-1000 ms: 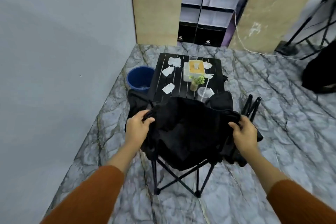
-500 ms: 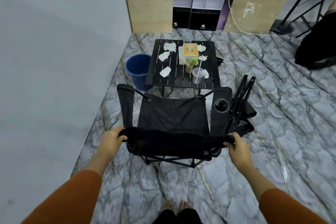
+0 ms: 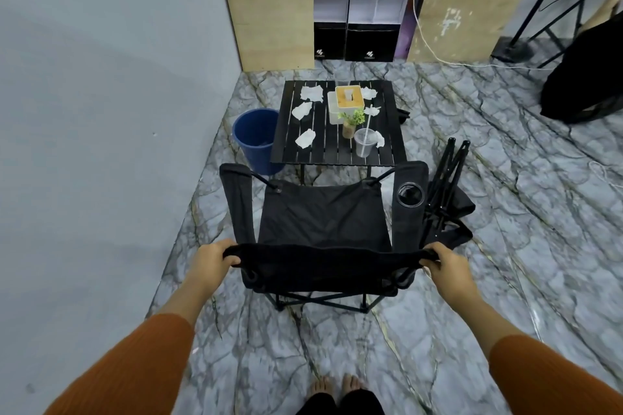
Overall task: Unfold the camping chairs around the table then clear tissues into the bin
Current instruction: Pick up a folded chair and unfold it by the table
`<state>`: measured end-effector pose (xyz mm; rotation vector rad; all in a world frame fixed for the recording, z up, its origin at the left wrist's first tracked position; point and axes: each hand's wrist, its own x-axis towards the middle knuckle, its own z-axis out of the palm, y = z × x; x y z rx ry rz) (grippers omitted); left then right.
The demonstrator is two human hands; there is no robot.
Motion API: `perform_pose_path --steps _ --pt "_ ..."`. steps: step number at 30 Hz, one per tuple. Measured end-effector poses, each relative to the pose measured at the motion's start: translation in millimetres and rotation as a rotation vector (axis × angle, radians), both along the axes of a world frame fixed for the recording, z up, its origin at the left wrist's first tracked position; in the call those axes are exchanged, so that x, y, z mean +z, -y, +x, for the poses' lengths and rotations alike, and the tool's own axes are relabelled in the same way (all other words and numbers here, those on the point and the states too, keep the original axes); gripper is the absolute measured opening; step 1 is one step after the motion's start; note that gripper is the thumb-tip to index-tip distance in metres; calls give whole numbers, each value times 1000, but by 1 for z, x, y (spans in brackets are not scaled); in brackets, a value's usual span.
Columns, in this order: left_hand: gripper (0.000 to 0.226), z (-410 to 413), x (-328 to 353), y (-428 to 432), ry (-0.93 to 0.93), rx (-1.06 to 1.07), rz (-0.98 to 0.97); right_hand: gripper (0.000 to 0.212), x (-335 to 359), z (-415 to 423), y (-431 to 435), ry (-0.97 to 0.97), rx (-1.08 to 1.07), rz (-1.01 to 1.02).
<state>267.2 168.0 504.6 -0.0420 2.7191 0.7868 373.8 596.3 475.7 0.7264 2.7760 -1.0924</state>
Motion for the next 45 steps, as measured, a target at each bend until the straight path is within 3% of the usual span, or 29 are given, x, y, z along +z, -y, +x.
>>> perform_pose_path --steps 4,7,9,11,13,16,22,26,31,45 --pt "14 -2 0 -1 36 -31 -29 11 2 -4 4 26 -19 15" --pt "34 -1 8 -3 66 -56 0 19 11 -3 5 71 22 -49" --pt "48 -4 18 -9 36 -53 29 37 20 -2 4 82 71 -84" --pt "47 -13 28 -22 -15 -69 18 52 30 -1 3 75 31 -155" --pt "42 -27 33 -40 -56 -134 -29 53 40 -1 -2 68 -49 -205" --pt "35 -50 34 -83 -87 -238 -88 49 51 1 -20 116 -95 -96" --pt "26 -50 39 -229 -59 -557 -148 47 67 25 -59 184 -152 101" --pt "40 -26 38 -331 -13 -773 -183 57 64 36 -91 252 -100 231" --pt "57 -18 47 -456 26 -1003 -296 62 65 41 -176 304 -163 242" --pt "61 -71 111 -784 -211 -1075 -293 63 130 1 -458 186 -311 346"
